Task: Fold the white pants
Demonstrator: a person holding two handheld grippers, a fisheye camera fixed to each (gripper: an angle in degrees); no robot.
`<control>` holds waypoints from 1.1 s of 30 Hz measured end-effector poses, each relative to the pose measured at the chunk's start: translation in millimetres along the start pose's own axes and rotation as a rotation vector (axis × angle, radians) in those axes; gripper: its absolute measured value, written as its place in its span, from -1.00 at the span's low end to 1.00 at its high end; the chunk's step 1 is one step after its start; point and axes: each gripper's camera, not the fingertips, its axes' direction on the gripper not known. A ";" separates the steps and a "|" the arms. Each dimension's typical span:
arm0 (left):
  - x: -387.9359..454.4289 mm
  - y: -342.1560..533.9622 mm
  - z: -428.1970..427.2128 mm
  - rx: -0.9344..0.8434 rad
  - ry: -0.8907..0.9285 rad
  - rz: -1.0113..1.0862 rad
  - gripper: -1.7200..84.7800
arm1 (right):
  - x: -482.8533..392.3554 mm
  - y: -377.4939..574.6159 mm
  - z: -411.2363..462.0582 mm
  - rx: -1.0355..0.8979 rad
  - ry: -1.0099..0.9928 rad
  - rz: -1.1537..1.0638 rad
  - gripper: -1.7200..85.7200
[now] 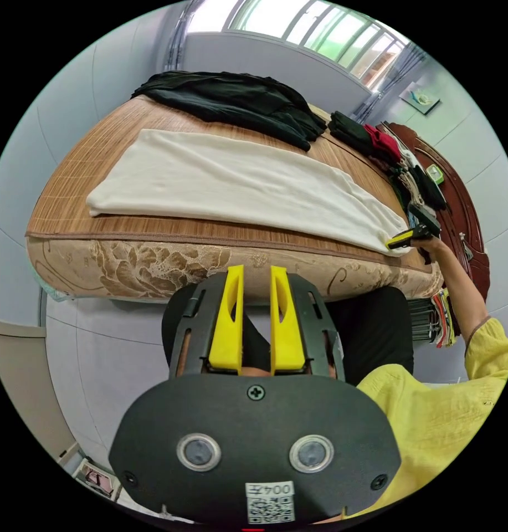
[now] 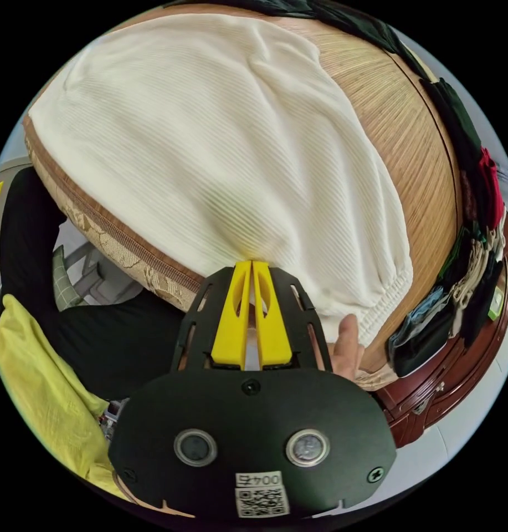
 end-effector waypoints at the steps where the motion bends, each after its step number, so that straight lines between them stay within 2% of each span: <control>1: 5.1 -4.0 -0.3 -0.005 0.003 0.005 -0.79 | 0.8 -5.5 -0.3 -0.007 -0.011 -0.007 -0.97; 9: 42.6 -53.9 4.2 -0.017 -0.046 0.059 -0.82 | 6.9 -31.1 -0.6 -0.006 -0.072 -0.075 -0.98; 13: 65.7 -105.7 -2.4 0.003 -0.185 0.148 -0.89 | 11.0 -39.1 1.4 0.011 -0.105 -0.088 -0.98; 17: 73.2 -176.8 6.7 -0.149 -0.358 0.261 -0.91 | 15.4 -49.8 4.7 -0.006 -0.138 -0.082 -0.98; 18: 72.4 -185.6 10.0 -0.175 -0.371 0.269 -0.92 | 15.8 -51.3 5.3 -0.010 -0.142 -0.081 -0.98; 22: 70.3 -231.9 49.6 -0.463 -0.328 0.334 -0.93 | 16.0 -58.4 10.0 -0.021 -0.144 -0.106 -0.98; 26: 93.3 -259.4 48.7 -0.574 -0.363 0.460 -0.94 | 20.8 -63.6 16.9 -0.037 -0.175 -0.114 -0.97; 33: 114.8 -279.2 36.8 -0.598 -0.379 0.618 -0.94 | 29.0 -57.4 22.9 -0.043 -0.242 -0.118 -0.89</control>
